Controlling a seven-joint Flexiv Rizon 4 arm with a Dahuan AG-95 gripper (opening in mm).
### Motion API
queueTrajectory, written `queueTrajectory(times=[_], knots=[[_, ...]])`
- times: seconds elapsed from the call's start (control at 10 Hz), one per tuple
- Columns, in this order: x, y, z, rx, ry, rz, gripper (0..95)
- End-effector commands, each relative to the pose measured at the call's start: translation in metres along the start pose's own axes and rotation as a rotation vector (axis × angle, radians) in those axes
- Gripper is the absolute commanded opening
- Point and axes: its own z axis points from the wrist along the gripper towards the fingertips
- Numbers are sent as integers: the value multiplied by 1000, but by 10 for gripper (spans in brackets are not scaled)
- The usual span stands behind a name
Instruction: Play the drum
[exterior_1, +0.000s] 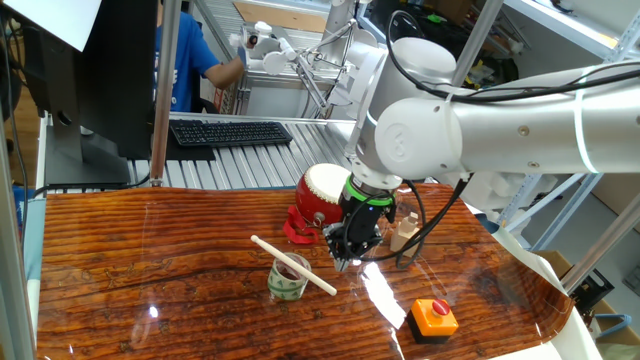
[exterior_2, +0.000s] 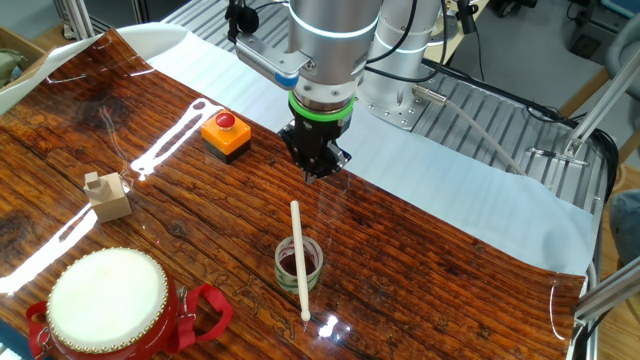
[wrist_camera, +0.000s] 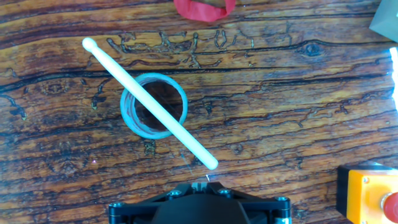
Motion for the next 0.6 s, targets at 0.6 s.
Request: queueTrajectory(times=[0.6], knots=[[1, 0, 0, -27, -10, 17, 0]])
